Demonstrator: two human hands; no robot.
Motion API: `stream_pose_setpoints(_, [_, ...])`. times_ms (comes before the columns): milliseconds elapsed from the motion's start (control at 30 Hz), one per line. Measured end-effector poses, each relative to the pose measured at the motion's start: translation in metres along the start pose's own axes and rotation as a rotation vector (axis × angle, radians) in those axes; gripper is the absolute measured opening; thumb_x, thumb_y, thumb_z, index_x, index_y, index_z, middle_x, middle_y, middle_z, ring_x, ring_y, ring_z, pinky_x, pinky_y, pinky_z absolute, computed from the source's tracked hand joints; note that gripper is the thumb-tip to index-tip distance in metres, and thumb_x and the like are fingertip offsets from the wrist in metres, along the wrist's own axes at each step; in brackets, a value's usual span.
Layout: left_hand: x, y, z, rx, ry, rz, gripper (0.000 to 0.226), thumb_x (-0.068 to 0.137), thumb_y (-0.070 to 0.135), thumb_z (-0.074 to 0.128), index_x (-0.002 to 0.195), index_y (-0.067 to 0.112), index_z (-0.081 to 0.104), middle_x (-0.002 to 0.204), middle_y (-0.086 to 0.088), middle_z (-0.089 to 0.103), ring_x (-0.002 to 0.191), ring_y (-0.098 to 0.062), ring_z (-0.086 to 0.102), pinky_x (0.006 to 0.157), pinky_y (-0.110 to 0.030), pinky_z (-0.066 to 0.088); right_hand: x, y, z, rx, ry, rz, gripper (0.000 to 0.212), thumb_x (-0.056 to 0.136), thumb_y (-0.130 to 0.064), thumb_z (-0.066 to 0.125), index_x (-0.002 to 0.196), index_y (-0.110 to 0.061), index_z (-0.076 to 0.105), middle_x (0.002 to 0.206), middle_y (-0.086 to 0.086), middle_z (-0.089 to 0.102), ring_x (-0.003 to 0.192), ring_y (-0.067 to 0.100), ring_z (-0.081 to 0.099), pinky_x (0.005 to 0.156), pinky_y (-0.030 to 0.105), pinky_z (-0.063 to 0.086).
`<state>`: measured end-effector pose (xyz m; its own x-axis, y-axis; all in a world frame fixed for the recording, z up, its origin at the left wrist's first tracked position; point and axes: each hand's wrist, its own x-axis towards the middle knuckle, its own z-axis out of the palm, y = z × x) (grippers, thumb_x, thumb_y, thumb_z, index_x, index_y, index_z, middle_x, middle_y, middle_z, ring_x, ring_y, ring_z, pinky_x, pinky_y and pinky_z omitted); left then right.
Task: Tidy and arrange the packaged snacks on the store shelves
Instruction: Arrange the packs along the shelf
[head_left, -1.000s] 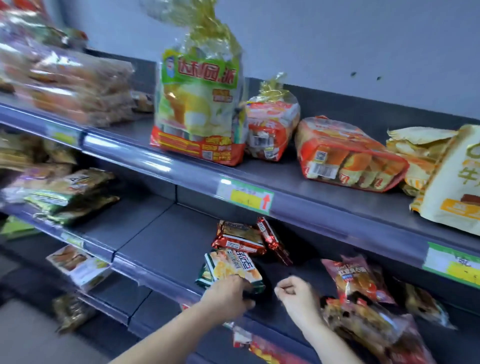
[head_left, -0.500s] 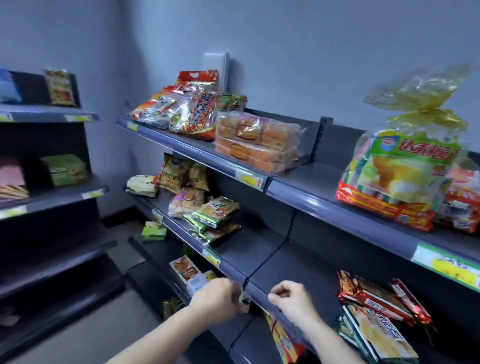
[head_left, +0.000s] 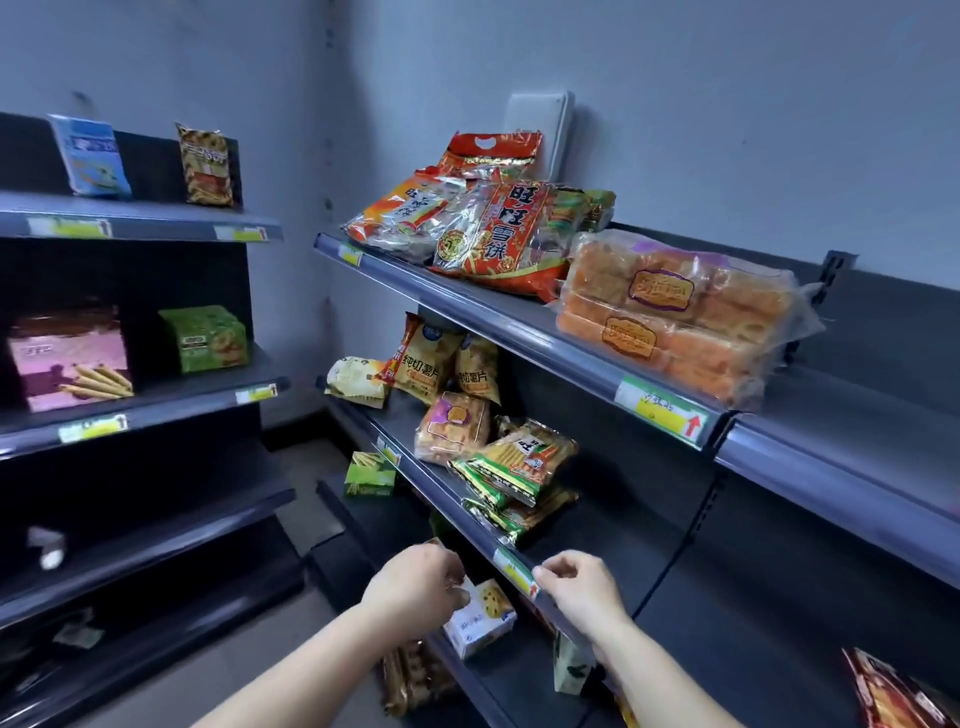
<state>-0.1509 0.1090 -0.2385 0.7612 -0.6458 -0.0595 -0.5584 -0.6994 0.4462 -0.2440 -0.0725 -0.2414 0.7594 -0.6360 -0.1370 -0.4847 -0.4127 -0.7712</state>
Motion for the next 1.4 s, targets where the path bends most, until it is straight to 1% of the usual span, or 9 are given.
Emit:
stream_pose_setpoints(233, [0.110, -0.041, -0.016, -0.015, -0.010, -0.015, 0.028, 0.088, 0.037, 0.060, 0.111, 0.024, 0.066, 0.113, 0.004, 0.065, 0.103, -0.016, 0.060, 0.078, -0.026, 0.048, 0.108, -0.035, 0.034, 0.069, 0.062, -0.007, 0.011, 0.086, -0.028, 0.067, 0.092, -0.021, 0.062, 0.090, -0.005, 0.064, 0.085, 0.013, 0.061, 0.074, 0.028, 0.048])
stream_pose_setpoints(433, [0.187, -0.068, -0.024, -0.007, 0.006, -0.046, 0.033, 0.089, 0.033, 0.057, 0.120, 0.022, 0.064, 0.120, 0.001, 0.064, 0.110, -0.017, 0.060, 0.090, -0.030, 0.050, 0.177, -0.066, 0.059, 0.059, 0.025, -0.011, 0.011, 0.087, -0.022, 0.067, 0.095, -0.019, 0.061, 0.095, -0.001, 0.063, 0.084, 0.013, 0.060, 0.062, 0.021, 0.045])
stream_pose_setpoints(600, [0.243, -0.096, -0.030, 0.037, 0.007, -0.102, 0.035, 0.088, 0.041, 0.057, 0.121, 0.030, 0.060, 0.121, 0.001, 0.058, 0.114, -0.020, 0.054, 0.089, -0.036, 0.049, 0.224, -0.088, 0.084, 0.010, -0.023, -0.010, 0.012, 0.087, -0.019, 0.065, 0.098, -0.017, 0.062, 0.103, 0.002, 0.064, 0.090, 0.013, 0.060, 0.069, 0.018, 0.045])
stream_pose_setpoints(800, [0.315, -0.132, -0.028, 0.025, -0.035, -0.188, 0.049, 0.087, 0.048, 0.054, 0.127, 0.021, 0.043, 0.130, -0.003, 0.047, 0.124, -0.026, 0.044, 0.093, -0.045, 0.040, 0.284, -0.114, 0.111, -0.146, -0.056, 0.077, 0.040, 0.089, -0.027, 0.064, 0.127, -0.015, 0.057, 0.127, 0.001, 0.059, 0.112, 0.017, 0.056, 0.095, 0.028, 0.043])
stream_pose_setpoints(933, [0.356, -0.152, -0.026, -0.095, -0.162, -0.213, 0.036, 0.091, 0.041, 0.050, 0.110, 0.012, 0.041, 0.121, -0.009, 0.054, 0.114, -0.030, 0.053, 0.086, -0.039, 0.046, 0.319, -0.127, 0.131, -0.115, -0.159, 0.256, 0.050, 0.095, -0.022, 0.054, 0.141, -0.010, 0.038, 0.141, 0.008, 0.045, 0.127, 0.024, 0.045, 0.103, 0.032, 0.036])
stream_pose_setpoints(1033, [0.379, -0.159, -0.025, -0.200, -0.260, -0.220, 0.018, 0.094, 0.031, 0.050, 0.088, 0.015, 0.044, 0.095, -0.003, 0.057, 0.093, -0.026, 0.058, 0.071, -0.028, 0.042, 0.339, -0.124, 0.143, -0.048, -0.170, 0.410, 0.056, 0.095, -0.023, 0.050, 0.146, -0.013, 0.029, 0.147, 0.007, 0.039, 0.131, 0.027, 0.041, 0.109, 0.040, 0.034])
stream_pose_setpoints(1200, [0.399, -0.169, -0.023, -0.410, -0.219, -0.373, 0.046, 0.087, 0.056, 0.058, 0.080, 0.011, 0.051, 0.073, -0.004, 0.059, 0.067, -0.023, 0.058, 0.054, -0.028, 0.039, 0.351, -0.125, 0.142, 0.124, -0.063, 0.550, 0.046, 0.093, -0.028, 0.058, 0.129, -0.004, 0.046, 0.112, 0.008, 0.054, 0.089, 0.021, 0.050, 0.069, 0.027, 0.040])
stream_pose_setpoints(1267, [0.405, -0.172, -0.025, -0.511, -0.179, -0.411, 0.050, 0.080, 0.058, 0.065, 0.085, 0.009, 0.054, 0.083, -0.008, 0.062, 0.075, -0.026, 0.062, 0.059, -0.031, 0.044, 0.351, -0.125, 0.140, 0.174, -0.002, 0.597, 0.041, 0.093, -0.030, 0.058, 0.124, -0.004, 0.050, 0.102, 0.008, 0.056, 0.071, 0.016, 0.048, 0.051, 0.025, 0.035])
stream_pose_setpoints(1400, [0.410, -0.171, -0.039, -0.853, -0.137, -0.494, 0.055, 0.054, 0.040, 0.084, 0.089, 0.010, 0.053, 0.095, -0.013, 0.066, 0.084, -0.029, 0.066, 0.075, -0.041, 0.056, 0.346, -0.125, 0.138, 0.224, 0.040, 0.621, 0.030, 0.092, -0.028, 0.060, 0.105, -0.002, 0.063, 0.079, 0.007, 0.061, 0.048, 0.013, 0.048, 0.041, 0.020, 0.036])
